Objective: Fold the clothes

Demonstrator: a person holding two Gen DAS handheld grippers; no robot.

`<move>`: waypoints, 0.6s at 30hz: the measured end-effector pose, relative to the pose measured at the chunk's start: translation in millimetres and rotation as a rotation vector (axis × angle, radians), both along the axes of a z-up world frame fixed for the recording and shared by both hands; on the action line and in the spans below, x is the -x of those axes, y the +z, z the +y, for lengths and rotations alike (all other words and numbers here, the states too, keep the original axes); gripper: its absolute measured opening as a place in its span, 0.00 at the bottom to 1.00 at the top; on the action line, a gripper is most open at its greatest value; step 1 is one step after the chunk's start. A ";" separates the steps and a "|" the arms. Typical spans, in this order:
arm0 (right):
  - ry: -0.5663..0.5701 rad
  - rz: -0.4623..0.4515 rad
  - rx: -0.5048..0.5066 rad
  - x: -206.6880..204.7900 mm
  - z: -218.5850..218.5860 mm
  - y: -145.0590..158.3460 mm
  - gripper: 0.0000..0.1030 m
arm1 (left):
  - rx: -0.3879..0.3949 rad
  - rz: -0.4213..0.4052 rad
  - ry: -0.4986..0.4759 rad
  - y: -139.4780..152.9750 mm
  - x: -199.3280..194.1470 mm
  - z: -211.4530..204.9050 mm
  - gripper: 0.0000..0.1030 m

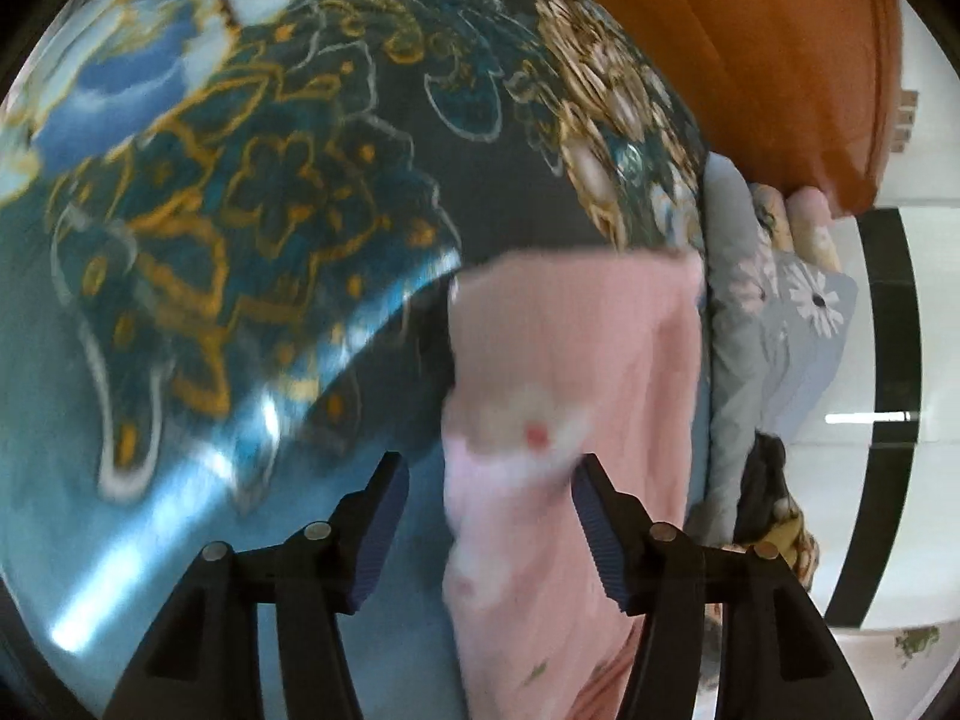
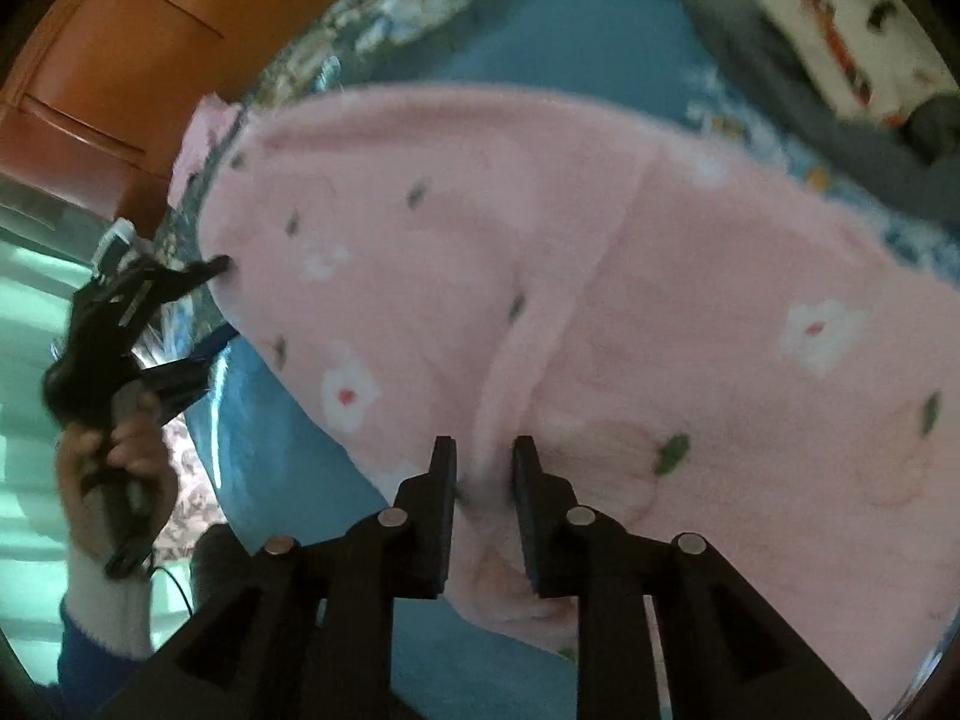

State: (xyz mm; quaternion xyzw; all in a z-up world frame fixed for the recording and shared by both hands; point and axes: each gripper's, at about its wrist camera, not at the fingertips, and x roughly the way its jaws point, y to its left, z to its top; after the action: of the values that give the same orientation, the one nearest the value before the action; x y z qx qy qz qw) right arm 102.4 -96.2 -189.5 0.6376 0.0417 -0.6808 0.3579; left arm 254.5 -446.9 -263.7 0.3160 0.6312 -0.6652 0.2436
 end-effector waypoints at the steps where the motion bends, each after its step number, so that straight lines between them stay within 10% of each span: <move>1: -0.005 0.011 0.007 1.4 0.8 5.8 0.20 | -0.012 0.014 0.015 -3.7 2.4 -5.3 0.59; 6: -0.025 0.037 0.037 2.5 6.7 22.0 0.20 | -0.091 0.078 0.064 -19.4 17.1 -27.2 0.57; 10: -0.040 0.035 0.065 0.3 9.2 29.6 0.20 | -0.009 0.011 0.007 -9.0 30.6 -27.7 0.21; 18: -0.194 0.026 0.109 8.5 64.6 29.4 0.20 | 0.288 0.174 -0.240 114.0 62.7 44.3 0.19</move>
State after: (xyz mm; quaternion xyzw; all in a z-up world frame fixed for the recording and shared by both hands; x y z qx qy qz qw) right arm 93.9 -31.6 -160.1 0.6094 -0.0526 -0.7219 0.3237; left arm 191.8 -402.7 -149.7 0.2923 0.5062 -0.7974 0.1499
